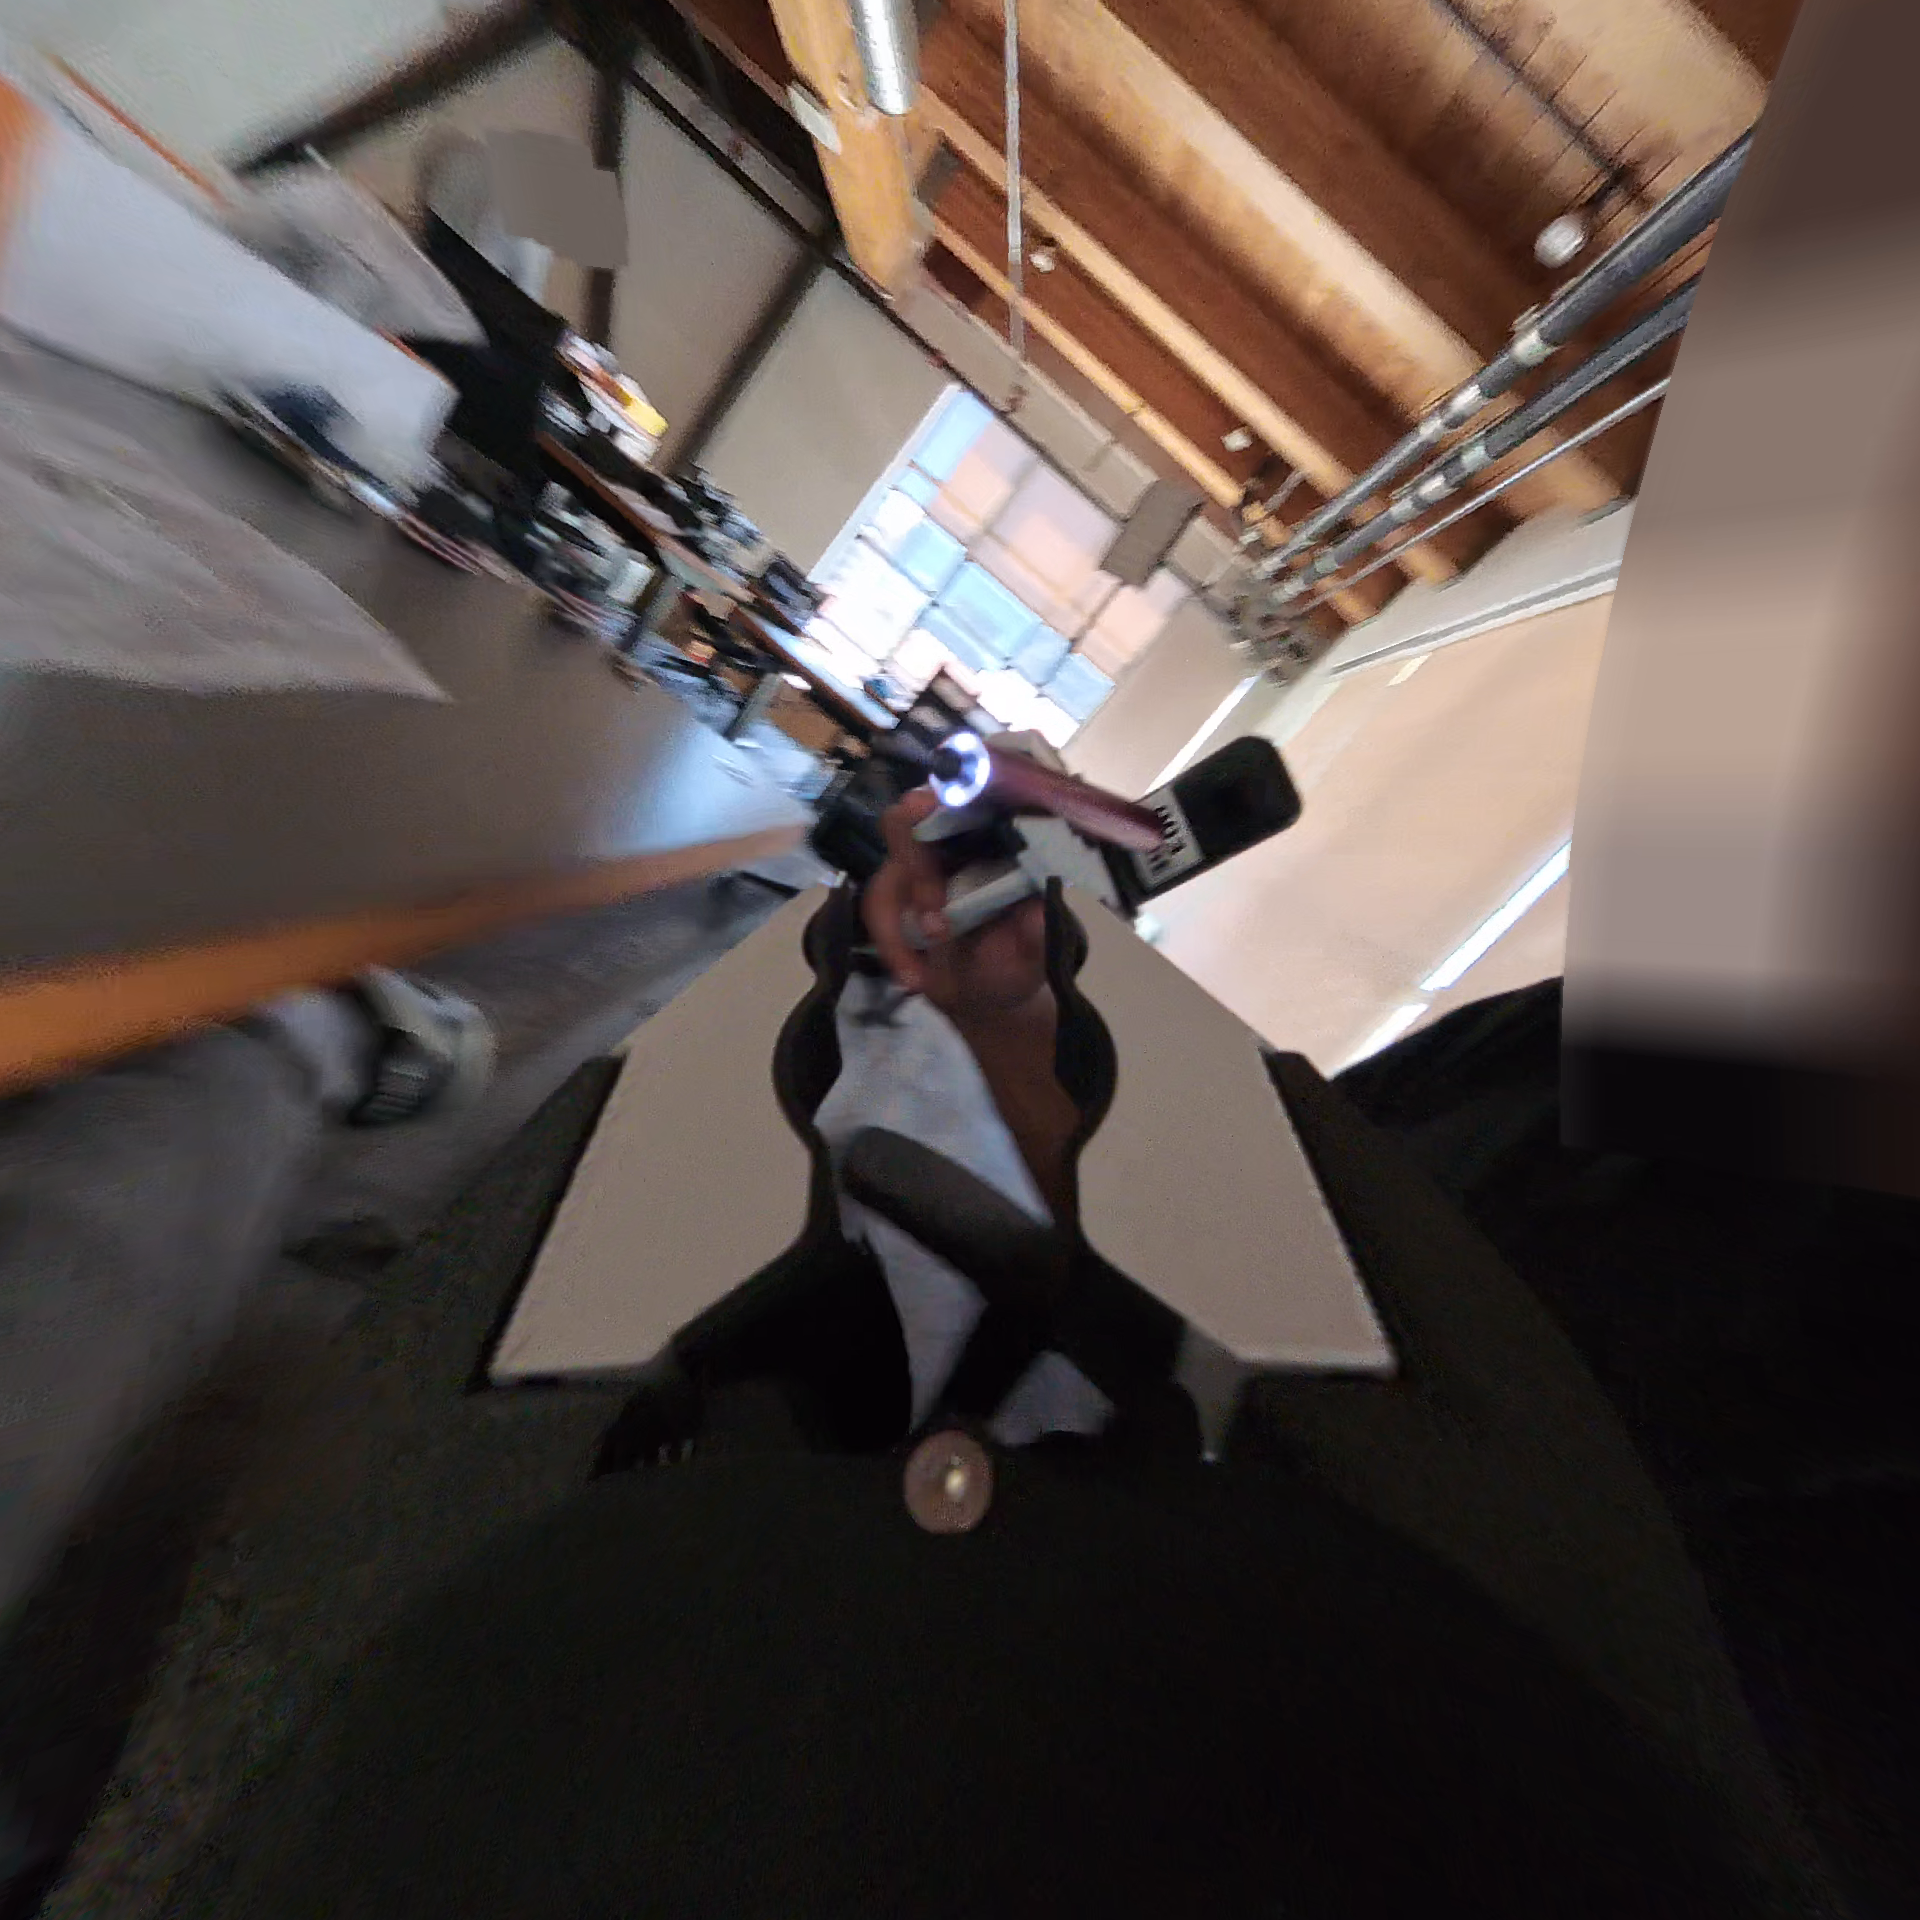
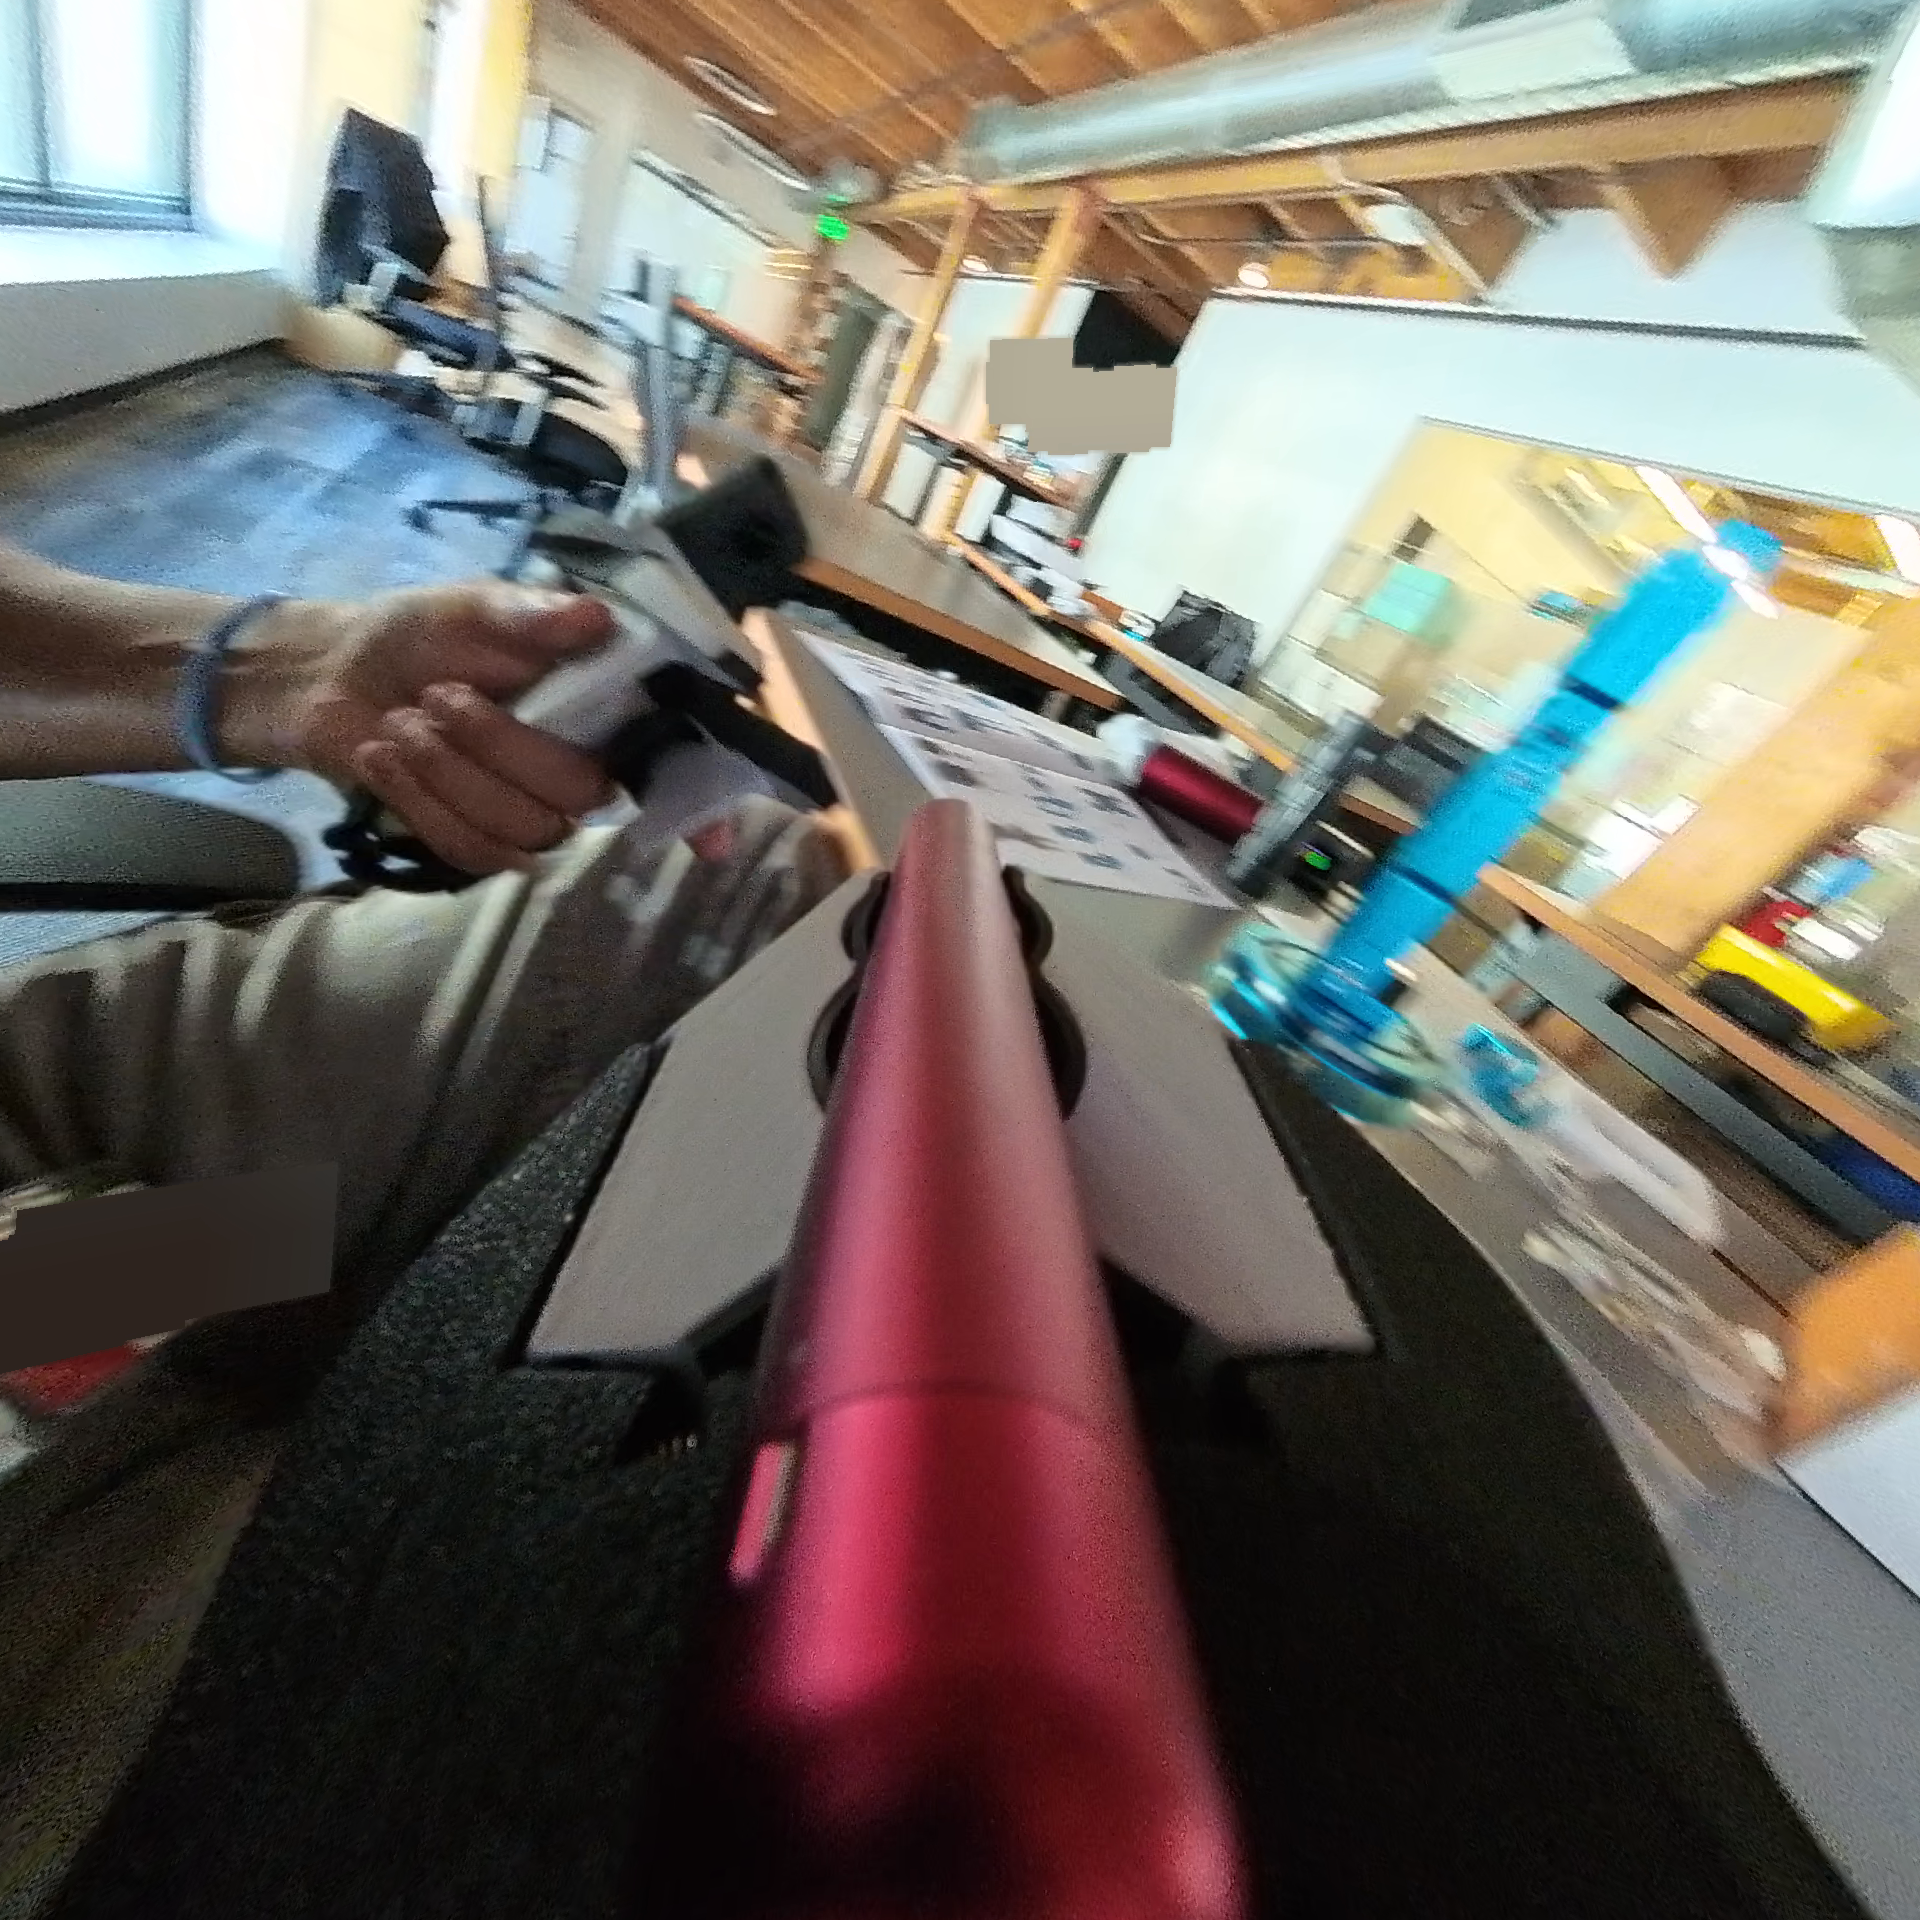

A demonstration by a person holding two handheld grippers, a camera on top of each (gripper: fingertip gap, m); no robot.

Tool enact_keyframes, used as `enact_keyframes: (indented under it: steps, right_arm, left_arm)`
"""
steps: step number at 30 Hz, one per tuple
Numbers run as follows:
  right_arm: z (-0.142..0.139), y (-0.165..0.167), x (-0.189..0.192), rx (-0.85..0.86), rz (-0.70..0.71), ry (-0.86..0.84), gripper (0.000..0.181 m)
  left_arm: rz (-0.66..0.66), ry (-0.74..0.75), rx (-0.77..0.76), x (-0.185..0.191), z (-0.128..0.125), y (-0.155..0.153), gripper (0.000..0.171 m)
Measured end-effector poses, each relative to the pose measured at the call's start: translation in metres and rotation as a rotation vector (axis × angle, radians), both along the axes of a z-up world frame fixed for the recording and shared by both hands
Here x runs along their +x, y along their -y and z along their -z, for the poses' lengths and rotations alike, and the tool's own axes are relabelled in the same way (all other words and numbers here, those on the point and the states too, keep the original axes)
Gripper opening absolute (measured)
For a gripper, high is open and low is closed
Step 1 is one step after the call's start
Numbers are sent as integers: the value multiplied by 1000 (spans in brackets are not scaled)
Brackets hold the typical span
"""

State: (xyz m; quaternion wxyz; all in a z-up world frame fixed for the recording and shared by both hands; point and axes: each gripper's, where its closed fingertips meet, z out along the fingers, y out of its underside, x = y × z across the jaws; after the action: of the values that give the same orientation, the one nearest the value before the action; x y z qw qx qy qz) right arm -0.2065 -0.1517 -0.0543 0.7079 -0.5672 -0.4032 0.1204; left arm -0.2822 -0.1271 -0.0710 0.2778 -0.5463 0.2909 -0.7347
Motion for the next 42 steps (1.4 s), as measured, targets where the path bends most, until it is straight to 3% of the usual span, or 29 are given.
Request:
enact_keyframes:
  steps: [1, 4, 6, 9, 12, 15, 19, 24, 42]
  right_arm:
    - [-4, -14, 21, -13, 45, -25, 21]
    - [-10, -64, 84, -49, 195, -62, 20]
    - [10, -110, 127, -172, 348, 37, 21]
    - [35, -166, 169, -207, 459, 135, 21]
    - [58, -201, 185, -210, 501, 208, 21]
    - [75, -209, 191, -145, 542, 339, 20]
    - [85, -206, 187, -111, 524, 446, 19]
    - [98, -215, 189, -116, 563, 537, 20]
    - [105, -208, 200, -139, 594, 568, 21]
  left_arm:
    - [-47, -30, 77, -6, -3, -20, 36]
    - [-200, -148, 347, -16, -17, -93, 33]
    - [-283, -236, 535, -12, -25, -150, 32]
    - [-377, -321, 752, 10, -32, -239, 31]
    - [-394, -324, 826, 42, -35, -307, 31]
    - [-437, -266, 855, 64, -40, -347, 30]
    - [-548, -188, 900, 59, -36, -362, 23]
    - [-604, -142, 953, 40, -43, -352, 19]
    - [-536, -183, 853, 46, -30, -358, 19]
